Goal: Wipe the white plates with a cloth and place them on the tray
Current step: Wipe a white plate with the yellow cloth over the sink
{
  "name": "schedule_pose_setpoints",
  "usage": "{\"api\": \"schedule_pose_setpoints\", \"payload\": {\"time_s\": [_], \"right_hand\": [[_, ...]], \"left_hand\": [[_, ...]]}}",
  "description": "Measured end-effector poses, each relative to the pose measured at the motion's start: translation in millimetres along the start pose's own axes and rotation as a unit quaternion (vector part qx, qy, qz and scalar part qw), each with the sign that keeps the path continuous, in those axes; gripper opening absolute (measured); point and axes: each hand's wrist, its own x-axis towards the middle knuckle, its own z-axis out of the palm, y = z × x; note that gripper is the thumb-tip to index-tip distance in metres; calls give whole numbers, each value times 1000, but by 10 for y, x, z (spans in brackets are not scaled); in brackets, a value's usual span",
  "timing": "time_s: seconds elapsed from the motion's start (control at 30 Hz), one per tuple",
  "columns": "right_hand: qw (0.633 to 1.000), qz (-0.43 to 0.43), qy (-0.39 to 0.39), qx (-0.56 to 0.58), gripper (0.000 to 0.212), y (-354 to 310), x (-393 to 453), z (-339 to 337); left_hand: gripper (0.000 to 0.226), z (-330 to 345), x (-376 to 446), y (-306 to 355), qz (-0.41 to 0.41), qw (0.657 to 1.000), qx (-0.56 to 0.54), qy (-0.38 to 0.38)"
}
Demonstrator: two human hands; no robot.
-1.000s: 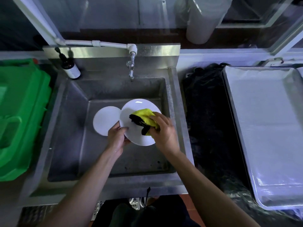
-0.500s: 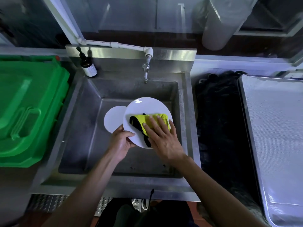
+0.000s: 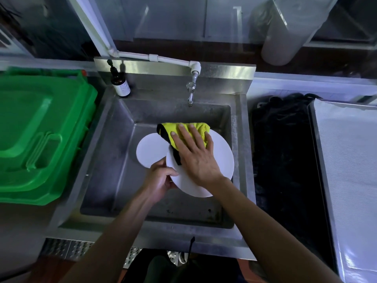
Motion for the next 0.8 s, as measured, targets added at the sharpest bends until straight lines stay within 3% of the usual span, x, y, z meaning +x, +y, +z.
{"api": "schedule_pose_setpoints", "payload": {"time_s": [0.33, 0.63, 0.8], "right_hand": [[994, 103, 10, 26, 57, 103, 184, -144], [993, -85, 9, -82, 56, 338, 331, -333], [993, -89, 17, -74, 56, 353, 357, -347]], "left_hand": [[53, -28, 6, 144, 18, 999, 6, 32], [52, -86, -8, 223, 2, 1000, 18, 8], [54, -46, -29, 246, 13, 999, 21, 30]]}}
